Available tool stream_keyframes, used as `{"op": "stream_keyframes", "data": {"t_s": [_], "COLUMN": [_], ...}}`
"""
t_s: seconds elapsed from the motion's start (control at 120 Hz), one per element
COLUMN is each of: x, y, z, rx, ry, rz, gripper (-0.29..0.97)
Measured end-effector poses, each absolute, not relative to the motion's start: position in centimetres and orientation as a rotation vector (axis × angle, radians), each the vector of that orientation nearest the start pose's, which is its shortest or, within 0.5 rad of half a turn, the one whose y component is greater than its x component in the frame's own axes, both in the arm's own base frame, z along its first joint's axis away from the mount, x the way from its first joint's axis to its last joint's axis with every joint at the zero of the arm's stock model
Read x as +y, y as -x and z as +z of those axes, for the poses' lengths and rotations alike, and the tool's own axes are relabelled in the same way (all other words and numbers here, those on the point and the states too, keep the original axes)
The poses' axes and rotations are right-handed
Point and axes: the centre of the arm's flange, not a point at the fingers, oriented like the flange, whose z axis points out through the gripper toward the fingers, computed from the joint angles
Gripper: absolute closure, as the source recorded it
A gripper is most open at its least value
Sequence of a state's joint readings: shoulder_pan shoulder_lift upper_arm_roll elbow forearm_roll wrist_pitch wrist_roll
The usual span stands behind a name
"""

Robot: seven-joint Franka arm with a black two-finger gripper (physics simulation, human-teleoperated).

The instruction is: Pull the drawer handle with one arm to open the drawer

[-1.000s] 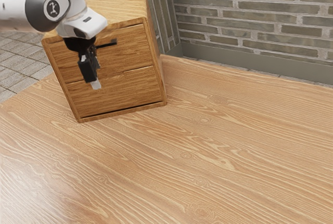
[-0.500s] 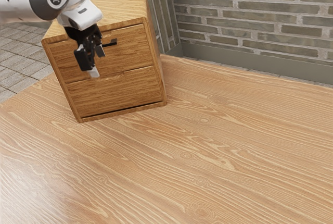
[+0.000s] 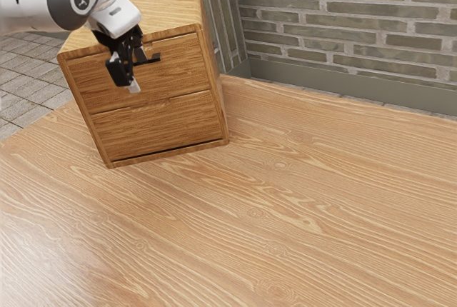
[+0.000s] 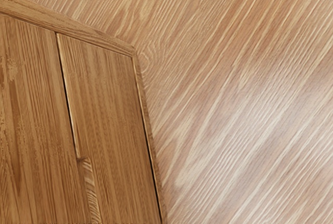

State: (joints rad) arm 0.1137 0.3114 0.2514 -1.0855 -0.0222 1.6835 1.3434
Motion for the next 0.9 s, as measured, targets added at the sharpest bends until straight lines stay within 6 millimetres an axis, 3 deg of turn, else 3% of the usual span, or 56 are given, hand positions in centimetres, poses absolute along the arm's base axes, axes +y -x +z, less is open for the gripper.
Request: {"op": "stream_keyframes", "data": {"t_s": [0.283,0.617,0.9], "x": [21.9,22.4,23.4], "y": [-63.4,-63.2,-64.0], "z": [66.8,68.2,66.9], "rx": [1.285,1.192,1.14], "ry": [2.551,2.562,2.584], "rz": [-0.22,-0.259,-0.251], "gripper": [0.0,0.0,0.0]}}
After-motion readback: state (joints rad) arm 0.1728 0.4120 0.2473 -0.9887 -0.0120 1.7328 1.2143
